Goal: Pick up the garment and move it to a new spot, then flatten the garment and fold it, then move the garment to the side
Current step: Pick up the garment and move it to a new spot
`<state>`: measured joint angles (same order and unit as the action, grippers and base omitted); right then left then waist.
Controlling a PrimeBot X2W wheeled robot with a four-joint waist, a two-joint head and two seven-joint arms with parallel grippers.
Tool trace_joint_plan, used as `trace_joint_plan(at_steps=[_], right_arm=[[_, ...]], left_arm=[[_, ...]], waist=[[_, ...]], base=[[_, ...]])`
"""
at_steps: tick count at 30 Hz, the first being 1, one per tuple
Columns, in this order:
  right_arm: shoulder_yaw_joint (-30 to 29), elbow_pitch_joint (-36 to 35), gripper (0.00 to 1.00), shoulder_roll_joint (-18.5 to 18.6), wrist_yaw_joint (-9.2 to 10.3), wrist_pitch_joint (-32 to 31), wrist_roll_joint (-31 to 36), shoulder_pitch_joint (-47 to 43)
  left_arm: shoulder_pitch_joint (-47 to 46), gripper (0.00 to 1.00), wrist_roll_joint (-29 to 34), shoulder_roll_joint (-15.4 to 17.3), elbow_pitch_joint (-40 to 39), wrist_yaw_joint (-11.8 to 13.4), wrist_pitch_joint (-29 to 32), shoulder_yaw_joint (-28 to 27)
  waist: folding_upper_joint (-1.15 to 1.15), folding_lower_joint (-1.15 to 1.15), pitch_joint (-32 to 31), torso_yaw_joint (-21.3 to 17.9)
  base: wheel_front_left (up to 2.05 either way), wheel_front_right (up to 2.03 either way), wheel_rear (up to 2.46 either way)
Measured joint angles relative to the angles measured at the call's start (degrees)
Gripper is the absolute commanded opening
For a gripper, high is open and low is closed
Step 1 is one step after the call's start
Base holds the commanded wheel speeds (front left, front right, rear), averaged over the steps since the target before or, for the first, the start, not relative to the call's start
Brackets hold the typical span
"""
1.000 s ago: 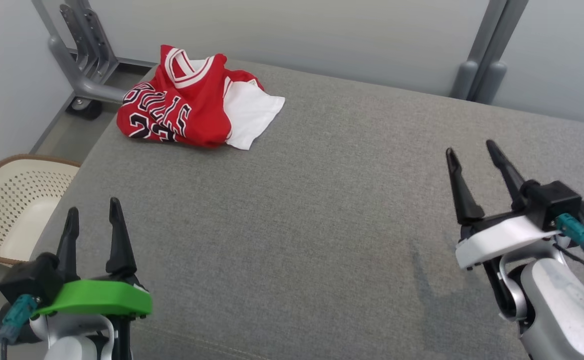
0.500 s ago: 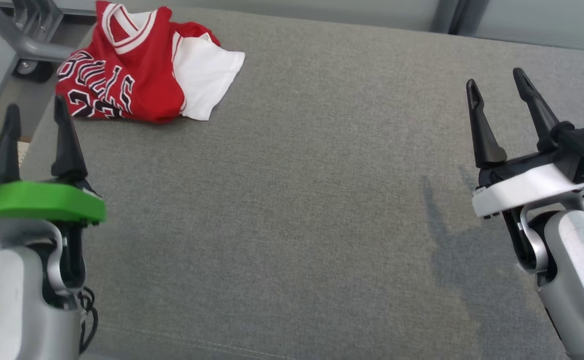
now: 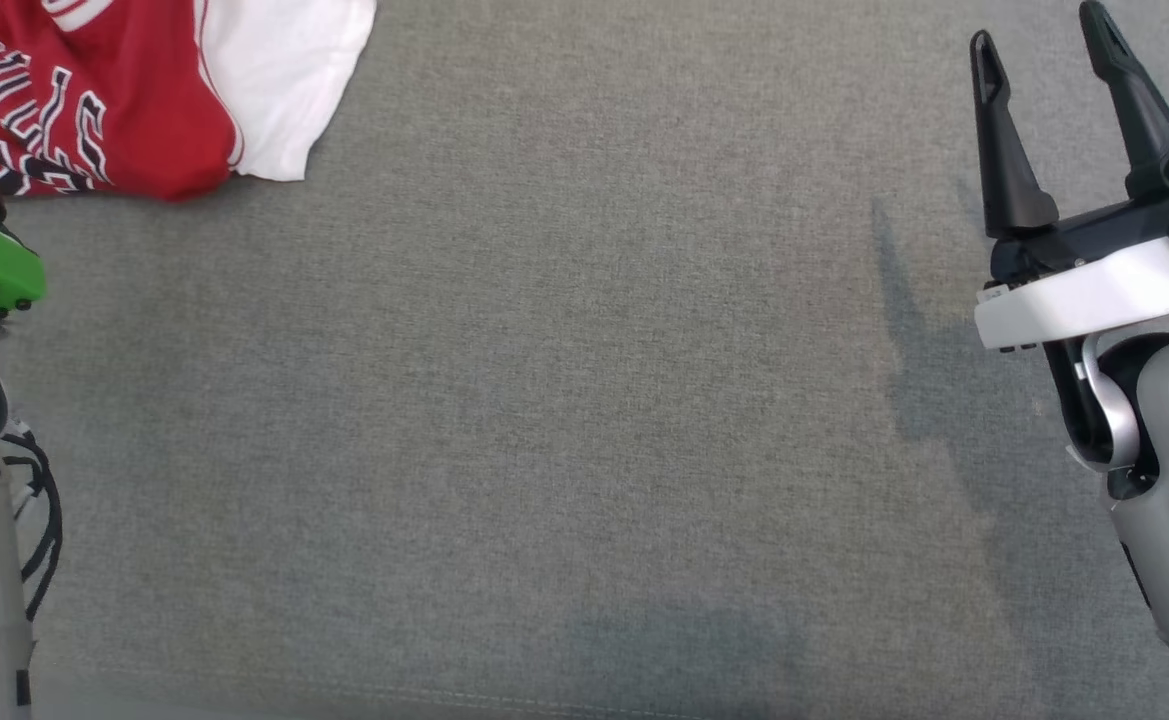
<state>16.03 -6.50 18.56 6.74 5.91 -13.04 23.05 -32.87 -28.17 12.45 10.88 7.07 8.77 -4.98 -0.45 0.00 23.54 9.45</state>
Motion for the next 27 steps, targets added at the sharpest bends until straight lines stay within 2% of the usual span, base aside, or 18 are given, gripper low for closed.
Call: trace_joint_plan(at_steps=[11,19,27], right_arm=[[-1.22,-3.90,1.00,2.12,0.00,-2.03,1.13,3.83],[-2.16,-4.86,1.00,3.26,0.00,-2.47,2.50,6.07],[-2.04,-4.42,1.00,3.23,0.00,-2.32,2.53,7.01]], left_arm=[[-7.80,1.00,-0.15,2.99,4.20,0.00,4.75,0.00],[-12.01,1.00,0.46,3.02,8.75,-0.58,6.88,3.47],[-14.12,1.00,1.34,2.85,13.15,-0.57,6.30,3.70]], waist=[[0.00,0.00,8.72,-2.60],[0.00,0.01,14.75,-3.43],[0.00,0.01,17.78,-3.50]], base=[[0.00,0.00,0.00],[0.00,0.00,0.00],[0.00,0.00,0.00]])
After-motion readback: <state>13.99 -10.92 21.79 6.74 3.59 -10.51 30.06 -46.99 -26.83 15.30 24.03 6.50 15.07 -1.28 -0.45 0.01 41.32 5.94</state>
